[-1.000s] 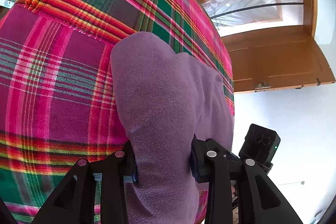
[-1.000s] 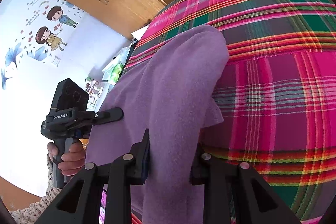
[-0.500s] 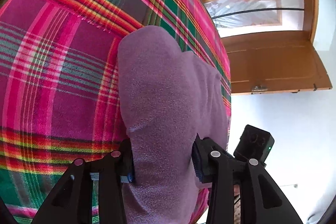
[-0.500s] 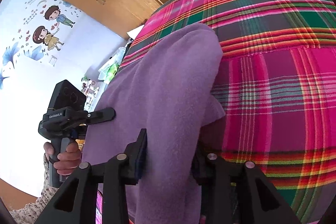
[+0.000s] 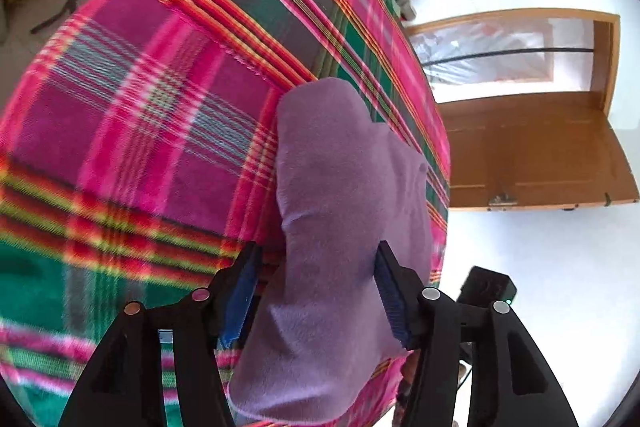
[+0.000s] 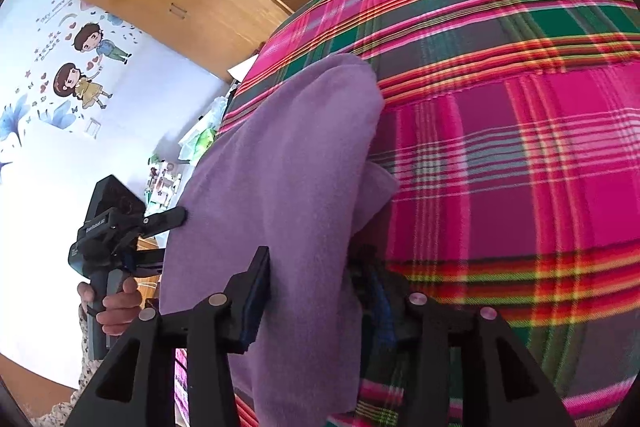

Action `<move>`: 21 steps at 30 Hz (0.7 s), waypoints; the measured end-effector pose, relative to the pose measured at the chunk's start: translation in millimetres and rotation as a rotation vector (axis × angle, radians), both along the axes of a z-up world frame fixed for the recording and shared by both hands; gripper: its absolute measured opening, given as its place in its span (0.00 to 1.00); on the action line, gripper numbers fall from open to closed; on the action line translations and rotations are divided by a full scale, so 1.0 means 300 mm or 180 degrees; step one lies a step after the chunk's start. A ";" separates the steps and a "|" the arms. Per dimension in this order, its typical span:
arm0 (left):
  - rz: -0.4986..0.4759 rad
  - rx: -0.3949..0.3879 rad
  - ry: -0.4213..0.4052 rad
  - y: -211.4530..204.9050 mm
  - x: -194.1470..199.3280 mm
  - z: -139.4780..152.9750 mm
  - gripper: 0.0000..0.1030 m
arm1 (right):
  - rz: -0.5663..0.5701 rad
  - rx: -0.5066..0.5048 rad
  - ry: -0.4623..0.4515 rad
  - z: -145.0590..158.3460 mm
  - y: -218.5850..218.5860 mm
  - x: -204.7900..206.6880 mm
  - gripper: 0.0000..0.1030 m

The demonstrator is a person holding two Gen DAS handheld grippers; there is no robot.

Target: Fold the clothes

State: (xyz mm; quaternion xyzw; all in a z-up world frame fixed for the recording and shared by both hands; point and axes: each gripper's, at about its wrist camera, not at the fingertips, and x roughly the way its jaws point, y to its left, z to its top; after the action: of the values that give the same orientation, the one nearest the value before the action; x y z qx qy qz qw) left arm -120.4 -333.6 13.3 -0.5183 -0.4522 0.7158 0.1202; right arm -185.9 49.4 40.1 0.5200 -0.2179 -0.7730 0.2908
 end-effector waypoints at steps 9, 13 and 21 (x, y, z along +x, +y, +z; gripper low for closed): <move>0.0229 -0.0594 0.0328 0.087 0.166 0.116 0.57 | -0.0252 0.0481 0.0532 0.111 0.017 0.119 0.45; 0.0227 -0.0878 0.0389 0.172 0.227 0.136 0.57 | -0.0198 0.0605 0.0785 0.145 -0.007 0.194 0.45; 0.0267 -0.1324 0.0501 0.300 0.298 0.135 0.57 | -0.0016 0.0818 0.1075 0.180 -0.089 0.294 0.45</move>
State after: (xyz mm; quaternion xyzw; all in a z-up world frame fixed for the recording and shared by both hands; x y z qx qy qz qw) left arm -31.0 -243.5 53.9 -0.4552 -0.3052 0.8363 0.0158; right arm -97.6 22.8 94.3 0.4154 -0.0670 -0.8713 0.2525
